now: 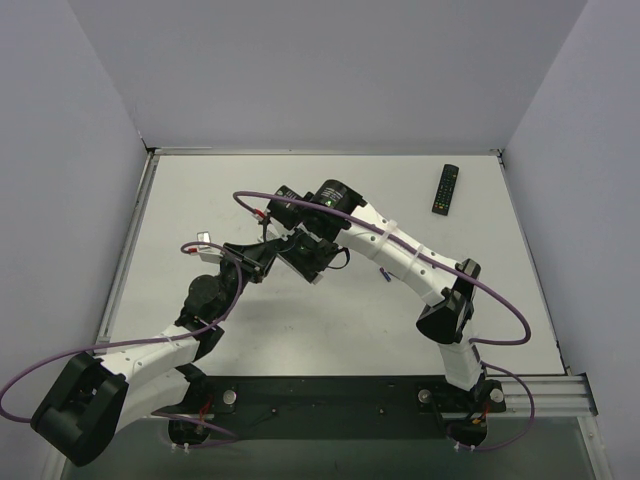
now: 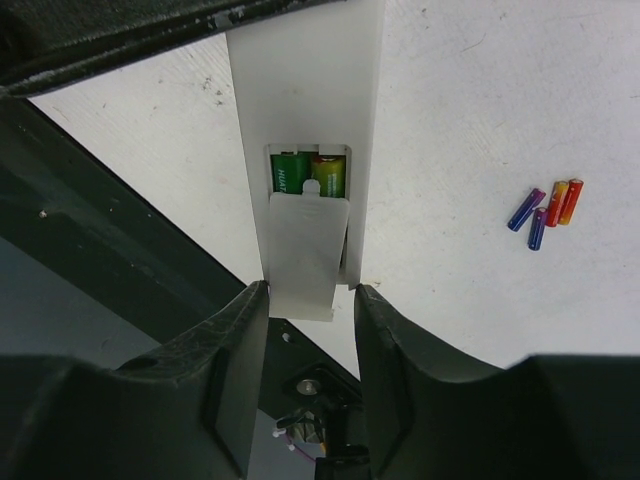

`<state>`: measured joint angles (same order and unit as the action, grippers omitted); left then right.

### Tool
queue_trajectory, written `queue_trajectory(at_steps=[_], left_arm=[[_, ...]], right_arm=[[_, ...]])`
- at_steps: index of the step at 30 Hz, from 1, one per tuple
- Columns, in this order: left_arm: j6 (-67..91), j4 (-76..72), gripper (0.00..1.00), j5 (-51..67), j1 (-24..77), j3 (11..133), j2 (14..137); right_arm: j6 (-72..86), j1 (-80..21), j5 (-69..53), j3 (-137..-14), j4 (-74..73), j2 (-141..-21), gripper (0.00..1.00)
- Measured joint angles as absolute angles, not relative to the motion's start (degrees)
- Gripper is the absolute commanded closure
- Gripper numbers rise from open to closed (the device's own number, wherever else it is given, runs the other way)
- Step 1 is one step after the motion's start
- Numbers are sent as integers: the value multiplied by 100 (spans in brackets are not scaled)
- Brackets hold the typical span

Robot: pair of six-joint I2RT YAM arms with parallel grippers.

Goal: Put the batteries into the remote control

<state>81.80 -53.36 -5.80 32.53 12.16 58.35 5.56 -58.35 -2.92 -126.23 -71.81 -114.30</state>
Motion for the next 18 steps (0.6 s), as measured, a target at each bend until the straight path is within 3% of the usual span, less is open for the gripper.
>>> queue_trajectory(at_steps=[10,18], left_arm=[[8320,-5258,100,-604,3253,1214,5835],[8460,-5157,100,-574,3275,1214,5835]], right_arm=[[558,-5835,-274,-12637,-7188,-11430,69],[558,-5839,-270,-12689,-7199,-11430,77]])
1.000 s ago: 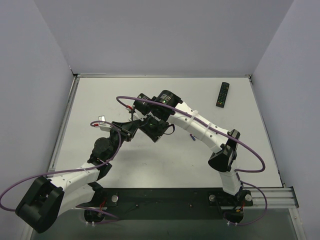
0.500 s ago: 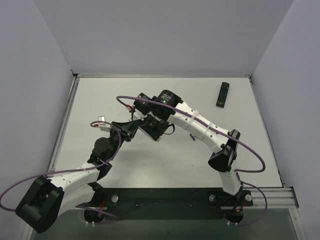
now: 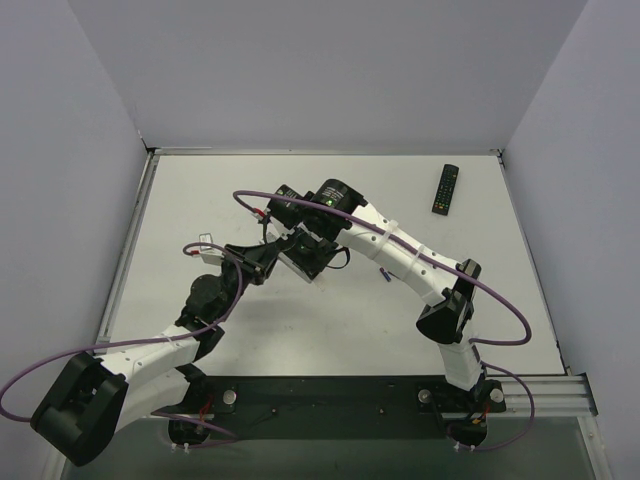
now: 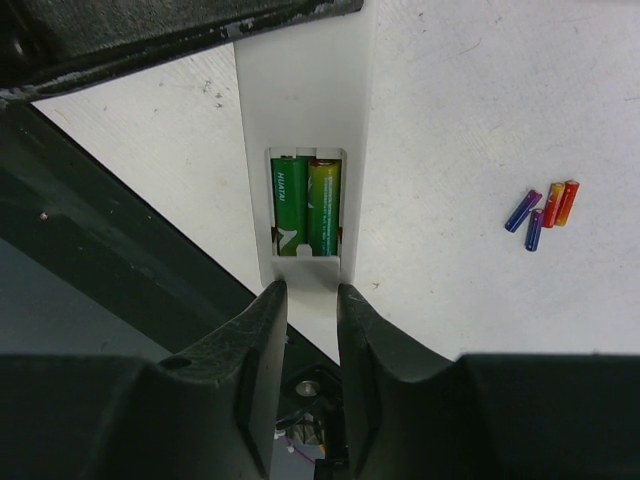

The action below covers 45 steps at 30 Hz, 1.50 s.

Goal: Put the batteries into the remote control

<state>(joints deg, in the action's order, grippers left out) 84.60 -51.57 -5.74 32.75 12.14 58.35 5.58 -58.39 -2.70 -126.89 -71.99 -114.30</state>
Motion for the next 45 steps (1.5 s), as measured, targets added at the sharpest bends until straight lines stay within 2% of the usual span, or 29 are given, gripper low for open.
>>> queue_trajectory(at_steps=[8,18,31,45], left_arm=[[8549,-5065,100,-545,3339,1216,5835],[8617,-5004,100,-552,3365,1216,5861],[8855,-4423,100,-628,3367,1214,6049],[9323,-4005,100,-735,3371,1216,6154]], right_arm=[[558,-5850,-272,-12689,-7196,-11430,89],[556,-5850,-263,-12608,-7105,-11430,90],[287,-5927,-38,-11544,-6403,-11288,93],[-130,-5940,1,-11098,-5859,-11172,93]])
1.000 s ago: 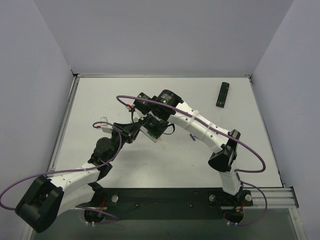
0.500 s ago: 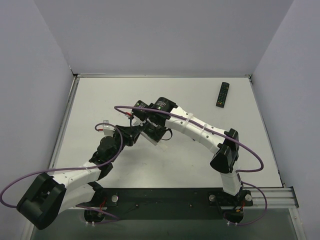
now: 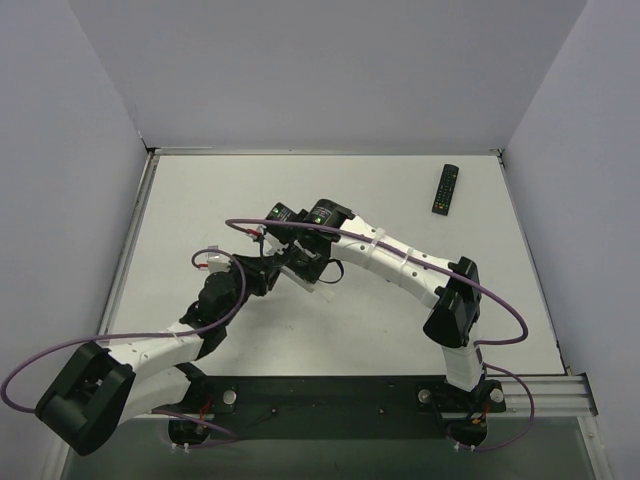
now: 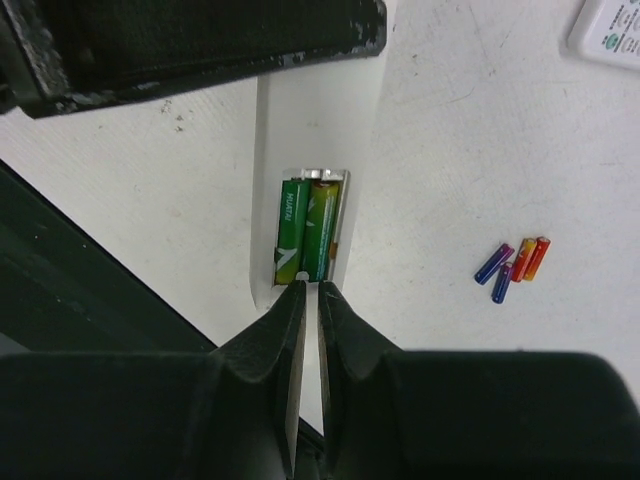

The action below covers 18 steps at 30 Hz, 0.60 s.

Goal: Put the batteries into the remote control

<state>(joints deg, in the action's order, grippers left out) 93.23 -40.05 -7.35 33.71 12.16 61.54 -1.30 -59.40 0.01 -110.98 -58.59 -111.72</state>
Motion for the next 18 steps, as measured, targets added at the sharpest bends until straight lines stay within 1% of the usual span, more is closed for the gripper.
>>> queue_trajectory(at_steps=[18], left_arm=[[9557,-3894,100,-558,3448,1273,6261]], right_arm=[[-451,-5846,-290,-10947,-5378,-11172,93]])
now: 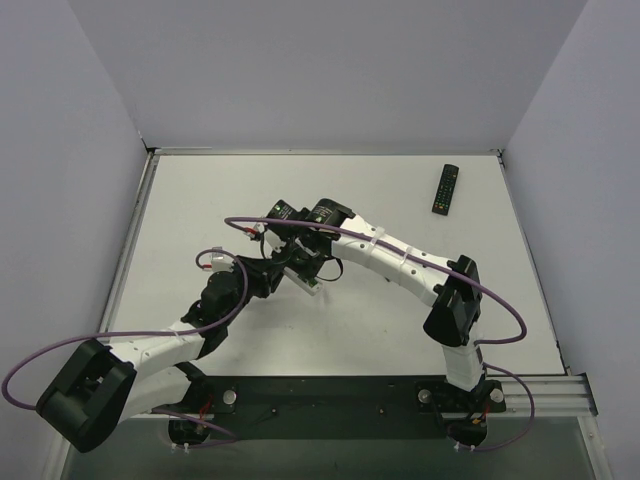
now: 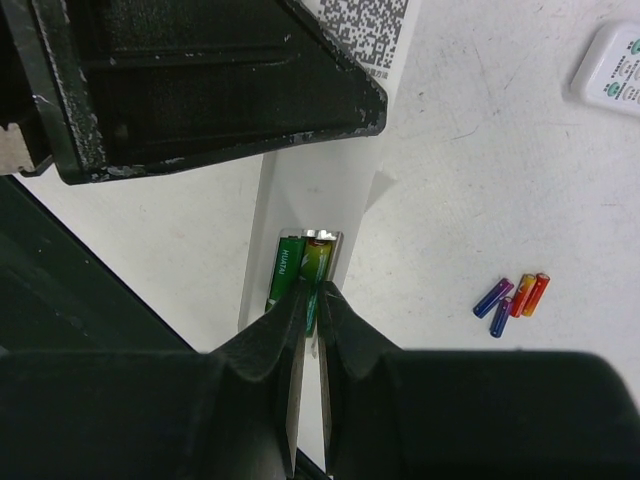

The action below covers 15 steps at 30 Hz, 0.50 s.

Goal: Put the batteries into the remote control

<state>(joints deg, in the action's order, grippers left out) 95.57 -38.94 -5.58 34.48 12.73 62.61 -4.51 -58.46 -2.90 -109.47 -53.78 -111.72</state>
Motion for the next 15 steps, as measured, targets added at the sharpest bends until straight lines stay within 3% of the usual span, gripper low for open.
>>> queue_trajectory(at_steps=[3,10,15], left_arm=[[9454,-3879,100,-563,3448,1273,6265],[8753,-3977,100,-585,3354,1256,6132],[8005,-3828,100,-613,3050,1164,5616]], right_arm=[[-445,-5822,-311,-10934,-5369,-11172,91],[-237,-5531,-473,-10318,-4893,-10772,63],[-10,-5019,-611,-9172,-4375,-10088,51]])
